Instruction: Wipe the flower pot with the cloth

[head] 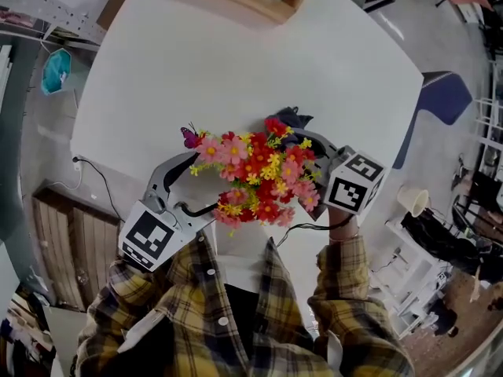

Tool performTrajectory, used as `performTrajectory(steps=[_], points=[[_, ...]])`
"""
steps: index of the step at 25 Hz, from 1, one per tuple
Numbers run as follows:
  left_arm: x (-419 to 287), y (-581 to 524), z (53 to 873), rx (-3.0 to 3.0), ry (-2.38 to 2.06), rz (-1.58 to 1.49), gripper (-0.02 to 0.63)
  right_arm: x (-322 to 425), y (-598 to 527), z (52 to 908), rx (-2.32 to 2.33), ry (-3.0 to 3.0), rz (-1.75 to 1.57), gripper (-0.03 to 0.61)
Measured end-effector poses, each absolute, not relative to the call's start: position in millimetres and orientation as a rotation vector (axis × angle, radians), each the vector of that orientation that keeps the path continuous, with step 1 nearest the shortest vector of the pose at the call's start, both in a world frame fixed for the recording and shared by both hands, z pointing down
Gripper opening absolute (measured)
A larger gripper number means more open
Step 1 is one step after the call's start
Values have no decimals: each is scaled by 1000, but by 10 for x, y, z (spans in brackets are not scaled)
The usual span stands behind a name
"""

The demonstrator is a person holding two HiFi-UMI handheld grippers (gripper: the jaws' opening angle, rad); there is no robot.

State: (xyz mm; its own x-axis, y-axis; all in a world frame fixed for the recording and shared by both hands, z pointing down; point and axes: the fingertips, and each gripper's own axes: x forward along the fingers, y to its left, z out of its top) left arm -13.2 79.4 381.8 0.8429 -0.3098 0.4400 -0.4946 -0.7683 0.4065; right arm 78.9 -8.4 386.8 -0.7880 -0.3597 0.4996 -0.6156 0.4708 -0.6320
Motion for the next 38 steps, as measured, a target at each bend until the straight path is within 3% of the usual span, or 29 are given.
performTrajectory(steps=[7, 30, 38], points=[[83, 765, 3718, 2604, -602, 485, 417, 828, 101, 3879, 851, -2419, 1273, 12], [266, 731, 3729, 2791, 108, 600, 414, 345, -199, 3899, 322, -2451, 1091, 12], [163, 727, 3747, 2774, 142, 567, 413, 405, -310, 3884, 435, -2480, 1084, 12]])
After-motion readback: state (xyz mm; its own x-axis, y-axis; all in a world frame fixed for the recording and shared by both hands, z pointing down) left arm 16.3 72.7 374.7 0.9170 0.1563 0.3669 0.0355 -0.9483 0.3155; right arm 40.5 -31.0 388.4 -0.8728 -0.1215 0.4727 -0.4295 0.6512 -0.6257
